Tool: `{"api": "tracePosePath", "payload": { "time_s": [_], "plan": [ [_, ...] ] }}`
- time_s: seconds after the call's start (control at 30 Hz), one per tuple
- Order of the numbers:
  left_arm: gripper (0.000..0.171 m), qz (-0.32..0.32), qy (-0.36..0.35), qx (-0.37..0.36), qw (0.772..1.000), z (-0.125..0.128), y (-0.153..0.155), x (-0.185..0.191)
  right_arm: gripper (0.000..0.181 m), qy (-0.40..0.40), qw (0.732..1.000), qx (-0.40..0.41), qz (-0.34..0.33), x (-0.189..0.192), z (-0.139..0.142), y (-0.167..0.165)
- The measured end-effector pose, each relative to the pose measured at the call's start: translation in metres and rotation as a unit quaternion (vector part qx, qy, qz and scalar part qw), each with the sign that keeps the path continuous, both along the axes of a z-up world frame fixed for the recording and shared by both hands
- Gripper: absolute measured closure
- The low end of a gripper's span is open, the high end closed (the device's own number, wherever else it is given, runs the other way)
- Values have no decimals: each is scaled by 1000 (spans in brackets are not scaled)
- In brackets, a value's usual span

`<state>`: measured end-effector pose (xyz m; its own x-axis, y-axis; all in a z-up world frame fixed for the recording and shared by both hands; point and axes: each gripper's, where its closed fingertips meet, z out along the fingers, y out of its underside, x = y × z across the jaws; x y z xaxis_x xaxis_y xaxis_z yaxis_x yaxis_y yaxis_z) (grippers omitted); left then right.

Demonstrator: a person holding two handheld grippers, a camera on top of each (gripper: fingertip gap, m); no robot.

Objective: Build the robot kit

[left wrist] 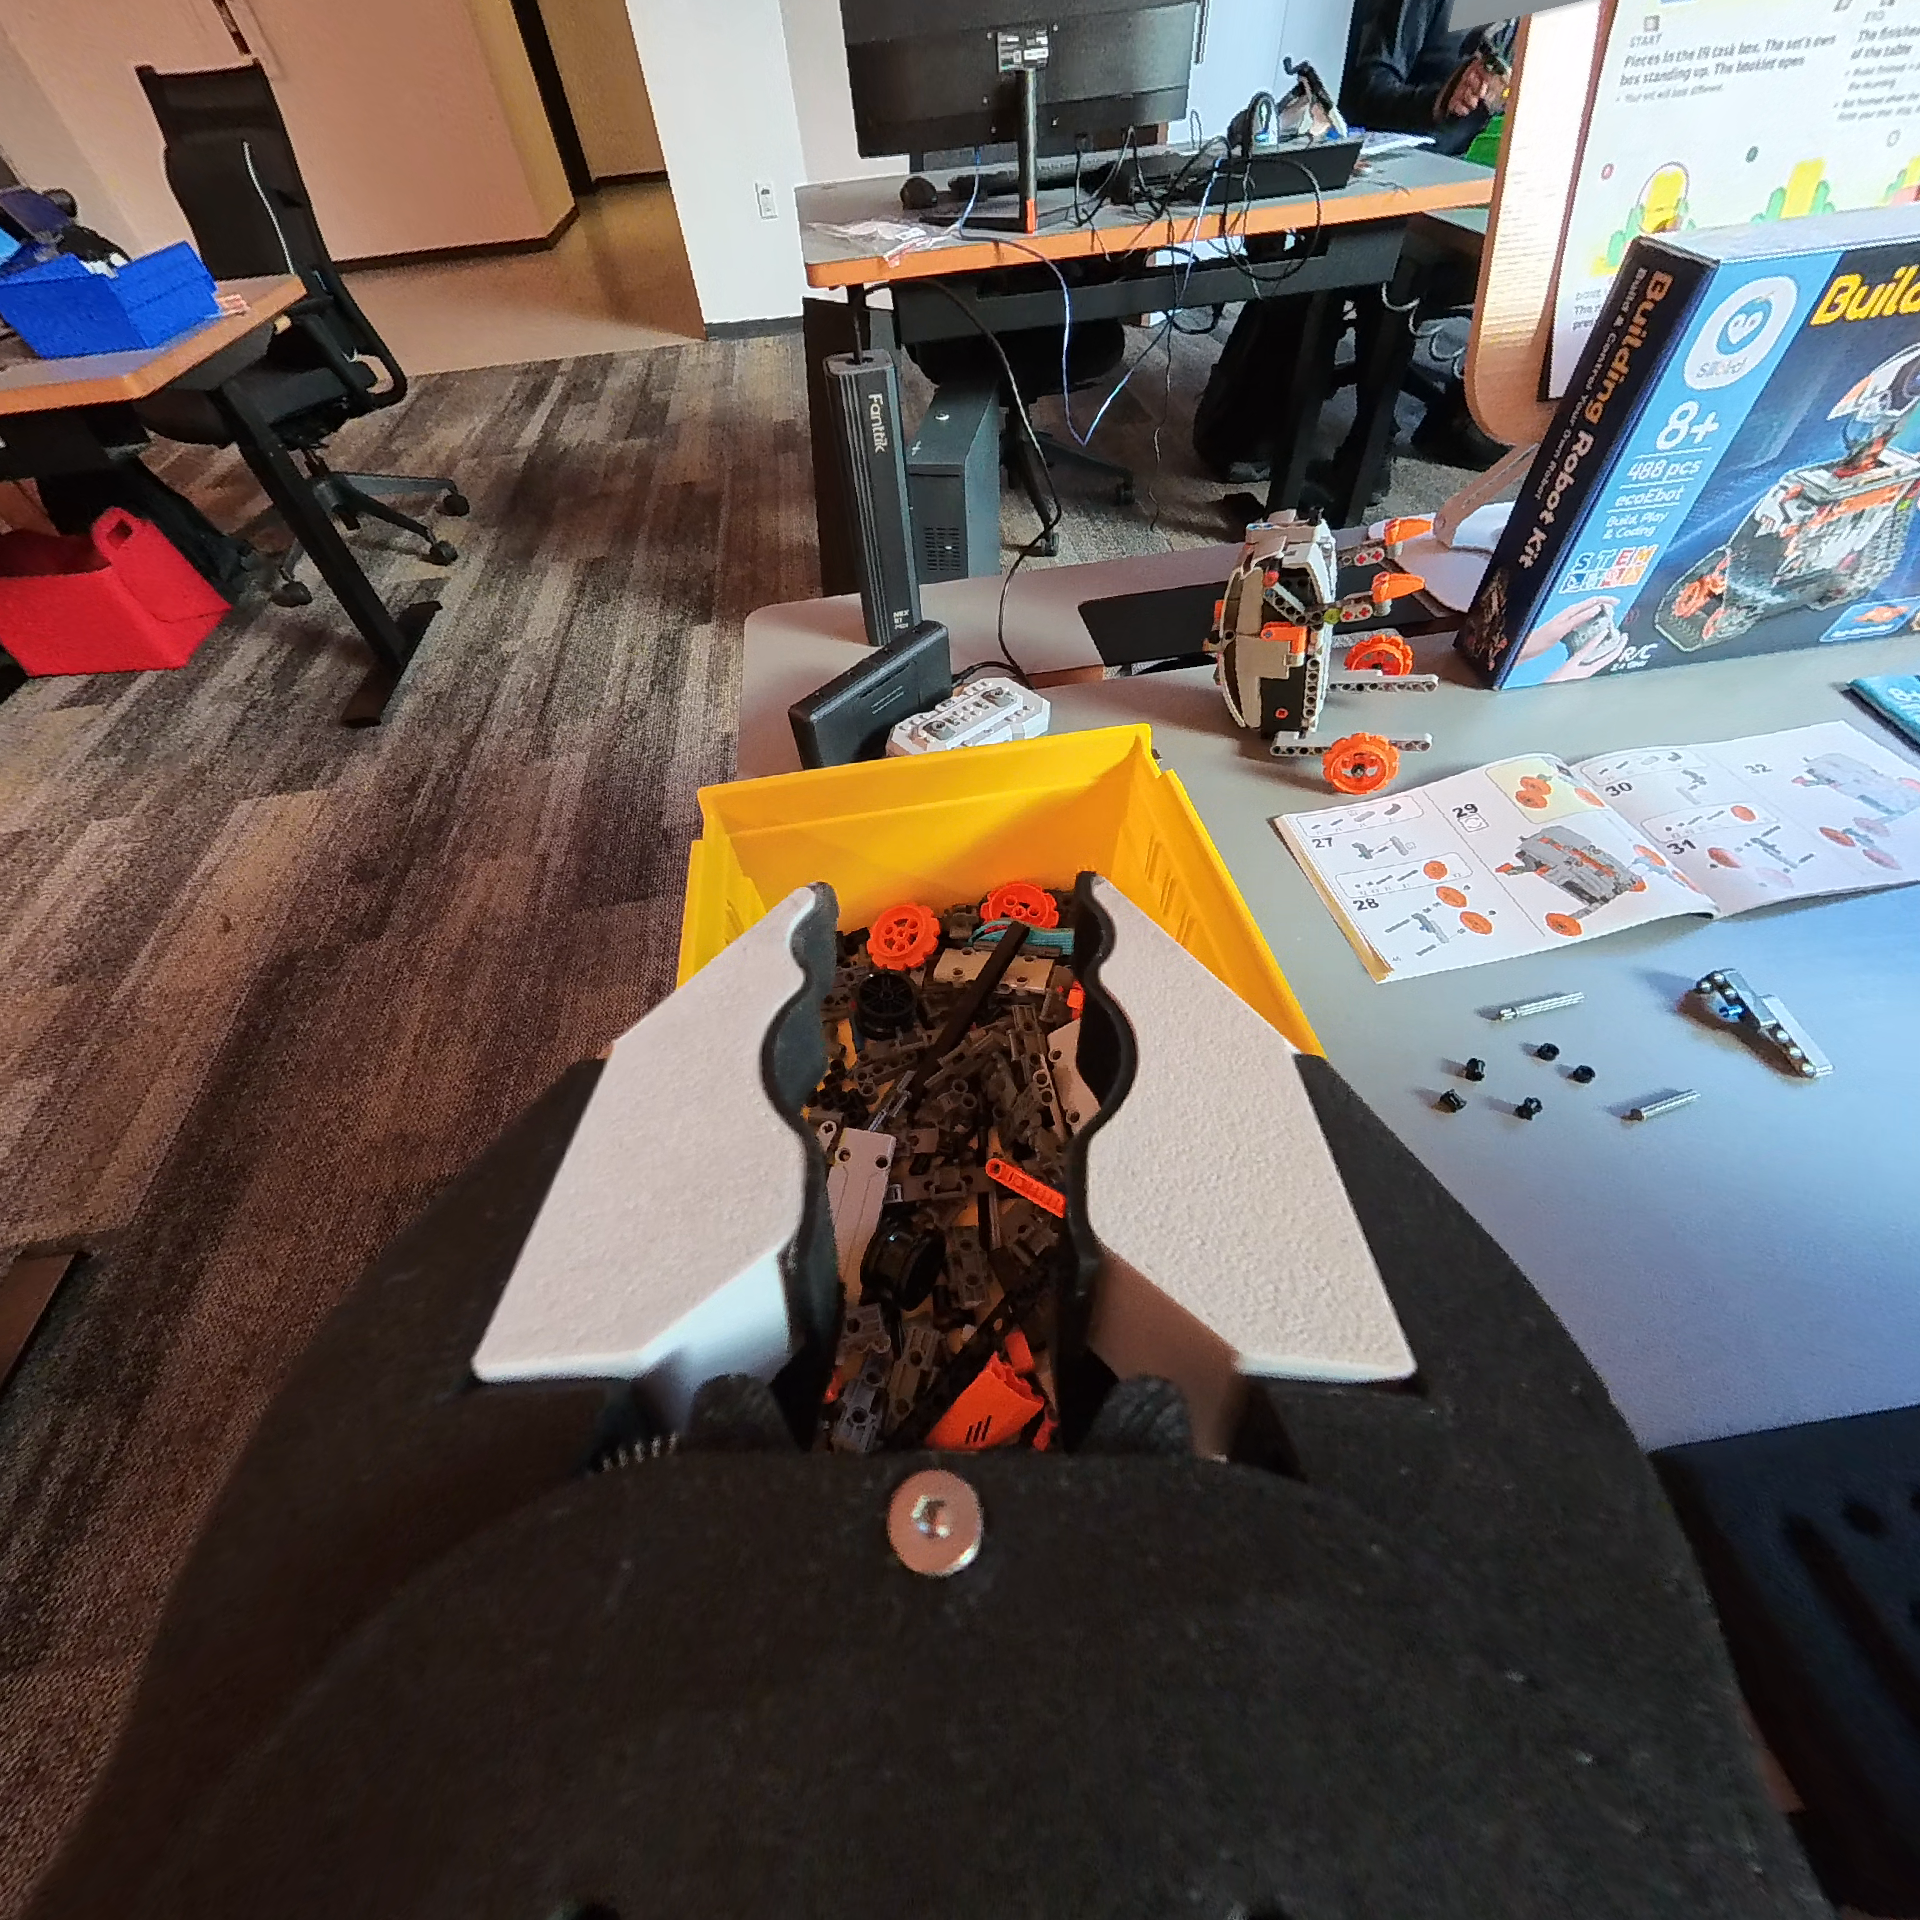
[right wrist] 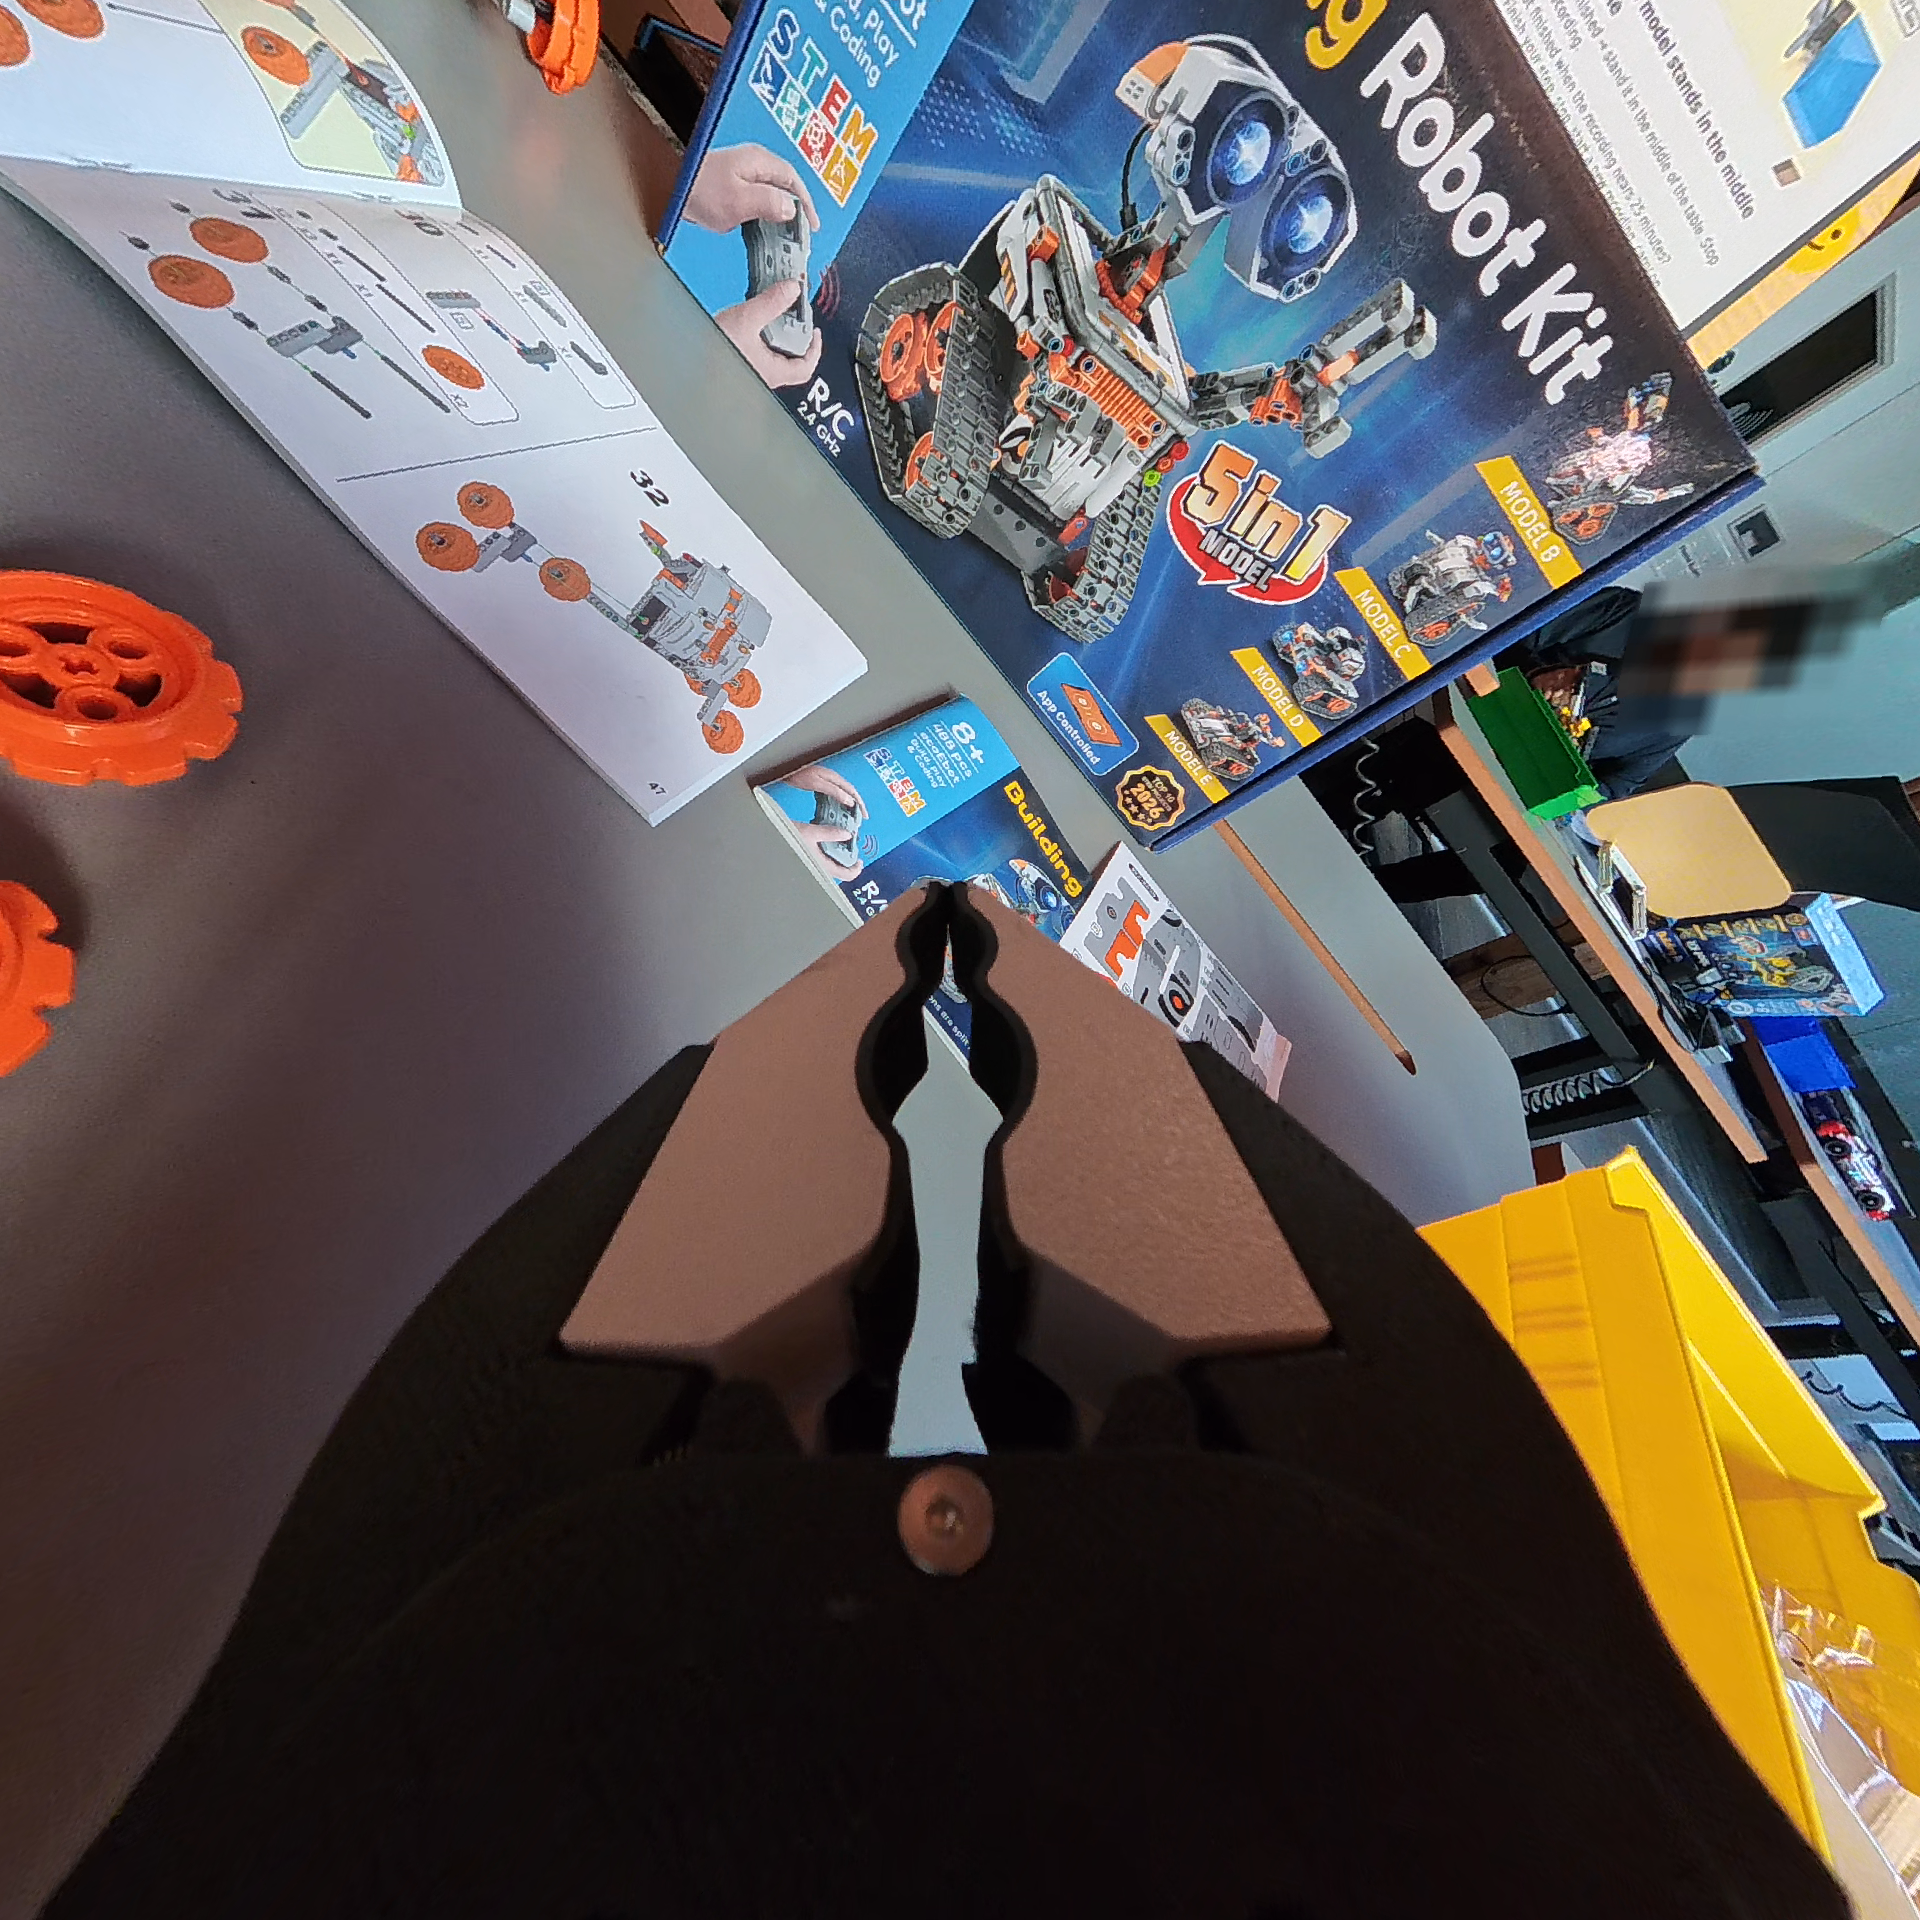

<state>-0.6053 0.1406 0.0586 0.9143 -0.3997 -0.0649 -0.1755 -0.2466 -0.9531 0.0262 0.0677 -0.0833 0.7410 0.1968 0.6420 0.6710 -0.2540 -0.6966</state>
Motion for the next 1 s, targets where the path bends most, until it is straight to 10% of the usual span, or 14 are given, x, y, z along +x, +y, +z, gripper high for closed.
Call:
{"api": "tracePosePath", "payload": {
  "time_s": [1.0],
  "plan": [
    [134,-6,12,-21,1000,-11,0,3,181,35,999,-5,-1,-3,0,-1]
  ]
}}
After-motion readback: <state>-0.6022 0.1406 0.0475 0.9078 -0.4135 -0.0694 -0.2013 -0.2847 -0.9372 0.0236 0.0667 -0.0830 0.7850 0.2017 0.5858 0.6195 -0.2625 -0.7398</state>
